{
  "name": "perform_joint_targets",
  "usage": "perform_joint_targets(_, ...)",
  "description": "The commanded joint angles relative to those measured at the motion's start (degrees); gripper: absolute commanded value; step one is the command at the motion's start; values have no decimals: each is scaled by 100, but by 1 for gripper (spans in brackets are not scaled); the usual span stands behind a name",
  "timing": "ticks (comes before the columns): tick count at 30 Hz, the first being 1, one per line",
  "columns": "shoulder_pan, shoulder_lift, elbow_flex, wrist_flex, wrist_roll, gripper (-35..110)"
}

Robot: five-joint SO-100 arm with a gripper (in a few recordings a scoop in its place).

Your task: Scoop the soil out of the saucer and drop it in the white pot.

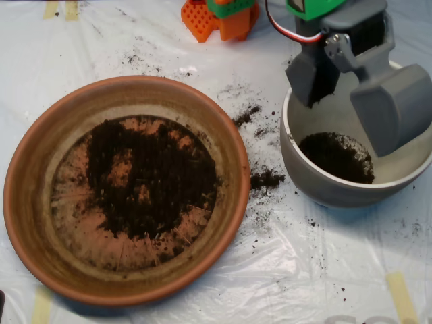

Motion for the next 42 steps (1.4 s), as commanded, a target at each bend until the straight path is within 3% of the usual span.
perform_joint_targets(1,0,598,-457,149,53,41)
perform_joint_targets(9,1090,-9,-2716,1081,580,43)
perform_joint_targets(15,2355,-176,-2672,1099,624,43)
perform_joint_targets(19,3111,-211,-1802,659,396,42)
perform_joint_targets(28,3744,861,2452,-1494,-536,42)
perform_joint_targets(42,3990,571,4271,-2584,-1160,41)
